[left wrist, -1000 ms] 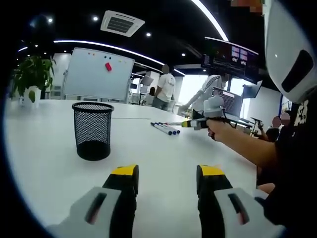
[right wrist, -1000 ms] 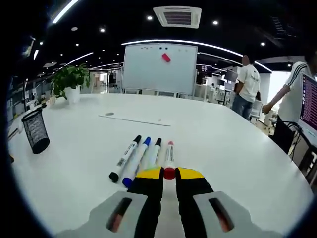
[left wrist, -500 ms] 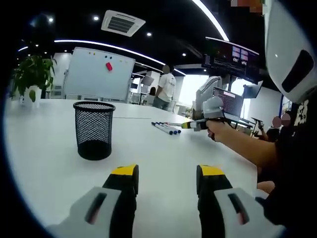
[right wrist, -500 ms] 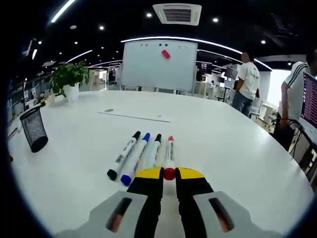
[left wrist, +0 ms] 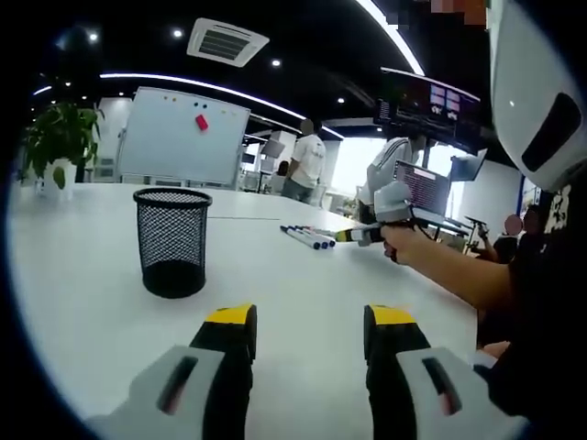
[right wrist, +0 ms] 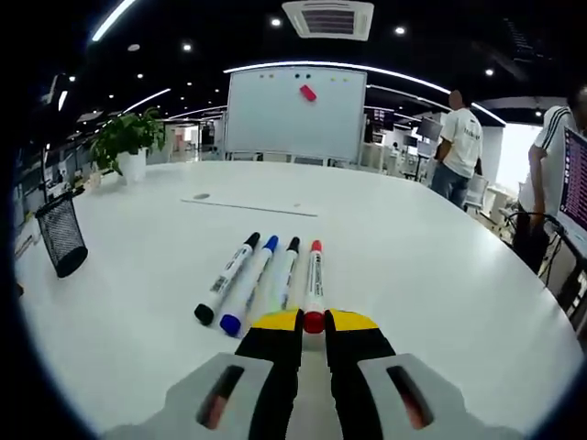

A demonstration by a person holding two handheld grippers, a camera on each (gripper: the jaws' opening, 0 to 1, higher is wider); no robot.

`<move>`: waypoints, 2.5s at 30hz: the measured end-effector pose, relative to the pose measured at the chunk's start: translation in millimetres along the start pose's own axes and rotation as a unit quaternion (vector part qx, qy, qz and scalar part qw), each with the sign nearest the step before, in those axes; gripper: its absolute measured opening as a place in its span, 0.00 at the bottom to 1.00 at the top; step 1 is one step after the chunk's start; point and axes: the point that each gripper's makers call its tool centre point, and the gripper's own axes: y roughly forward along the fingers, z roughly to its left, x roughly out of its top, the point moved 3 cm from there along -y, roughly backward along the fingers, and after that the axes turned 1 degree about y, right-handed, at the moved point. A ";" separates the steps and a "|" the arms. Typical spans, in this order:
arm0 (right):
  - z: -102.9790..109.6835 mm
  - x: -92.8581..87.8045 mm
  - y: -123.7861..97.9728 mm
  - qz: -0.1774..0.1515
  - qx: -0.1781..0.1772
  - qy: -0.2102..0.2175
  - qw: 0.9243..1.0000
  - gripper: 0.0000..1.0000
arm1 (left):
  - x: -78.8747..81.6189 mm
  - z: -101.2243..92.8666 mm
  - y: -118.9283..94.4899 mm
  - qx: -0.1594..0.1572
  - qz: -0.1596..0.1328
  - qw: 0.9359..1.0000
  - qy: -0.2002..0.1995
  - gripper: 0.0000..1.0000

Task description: Pick up the whiteboard markers from the pen holder and place them facing the whiteboard neatly

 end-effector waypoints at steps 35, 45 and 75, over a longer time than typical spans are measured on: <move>1.2 -12.1 1.5 0.016 -0.003 0.001 1.000 0.14 | -0.2 1.0 0.2 0.001 0.001 1.000 0.000 0.48; -0.8 -13.0 1.2 0.017 0.002 0.022 1.000 0.14 | -1.3 0.7 0.0 0.001 0.003 1.000 0.002 0.47; -2.1 -8.3 -1.1 0.006 0.000 0.030 1.000 0.19 | -0.3 1.5 -0.4 0.001 0.004 1.000 0.007 0.46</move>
